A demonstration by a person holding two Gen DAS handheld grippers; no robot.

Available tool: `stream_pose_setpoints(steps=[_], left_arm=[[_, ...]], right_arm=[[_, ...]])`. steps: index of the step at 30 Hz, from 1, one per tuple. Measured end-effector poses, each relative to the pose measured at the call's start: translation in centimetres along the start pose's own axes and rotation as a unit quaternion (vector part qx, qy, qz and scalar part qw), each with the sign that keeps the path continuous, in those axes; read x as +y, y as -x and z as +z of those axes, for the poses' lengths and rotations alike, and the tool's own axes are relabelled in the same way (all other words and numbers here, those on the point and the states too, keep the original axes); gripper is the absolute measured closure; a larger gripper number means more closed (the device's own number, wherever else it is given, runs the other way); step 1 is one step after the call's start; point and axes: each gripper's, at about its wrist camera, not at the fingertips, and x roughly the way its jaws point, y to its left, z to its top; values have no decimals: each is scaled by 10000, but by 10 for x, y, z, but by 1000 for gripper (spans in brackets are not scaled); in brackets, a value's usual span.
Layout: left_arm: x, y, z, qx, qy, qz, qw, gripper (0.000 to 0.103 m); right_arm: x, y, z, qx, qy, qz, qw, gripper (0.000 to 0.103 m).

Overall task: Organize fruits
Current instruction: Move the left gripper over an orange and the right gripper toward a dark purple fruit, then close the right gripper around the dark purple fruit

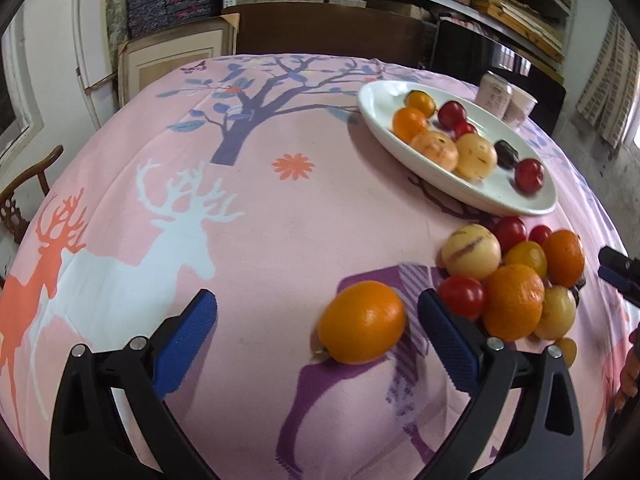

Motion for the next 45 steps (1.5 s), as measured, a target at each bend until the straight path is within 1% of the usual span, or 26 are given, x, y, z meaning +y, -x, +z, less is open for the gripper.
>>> stream_pose_setpoints(steps=[3,6,9,11,13,15,16,18,20,24,30,31,32,33,34,37,39,42,45], left_arm=[[-8,4,-5,-11,-213,-54,9998,4],[-18,4,-8,34,-445,-67,9990,4],[-15,-1,-7,170,-339,-124,9992,4],[-9,-5,-7,266,-169,-187,9993,4],[-12,-6,-7,284,-237,-104,9993,4],[-16,-8,-7,343,-354,23,9988,4],[-20,-10,-7,369,-449,126,9982,4],[-19,-10,-8,374,-418,102,9984,4],[-18,-10,-8,373,-424,109,9983,4],[-19,-10,-8,373,-423,109,9984,4],[-19,-10,-8,372,-424,111,9983,4],[-19,-10,-7,372,-423,109,9984,4],[-19,-10,-7,372,-425,111,9983,4],[-19,-10,-7,372,-425,111,9983,4],[-19,-10,-7,372,-423,109,9984,4],[-19,-10,-7,372,-426,113,9983,4],[-19,-10,-7,372,-425,111,9983,4],[-19,-10,-8,372,-425,112,9983,4],[-19,-10,-8,371,-427,112,9983,4]], right_arm=[[4,0,-1,-18,128,0,9999,13],[12,1,-3,-71,388,12,9992,13],[27,2,-8,-202,930,-174,9953,13],[40,0,-13,-267,1383,-431,9891,13],[45,-1,-15,-227,1558,-401,9867,14],[45,-2,-15,-211,1587,-340,9865,21],[45,-2,-14,-197,1578,-330,9867,23],[46,-5,-14,-120,1607,-311,9864,32],[51,-9,-16,-17,1722,-270,9847,36],[61,-19,-17,157,1881,-215,9818,37],[61,-30,-11,287,1740,-164,9842,37],[60,-31,-11,299,1715,-169,9846,39],[58,-30,-10,299,1688,-115,9851,51],[59,-29,-12,305,1708,-92,9848,58],[59,-27,-13,291,1759,-127,9839,61],[58,-24,-17,321,1805,-51,9830,61],[55,-23,-17,355,1758,-2,9838,58],[54,-20,-20,355,1816,-95,9827,55],[53,-19,-20,361,1849,-138,9820,56]])
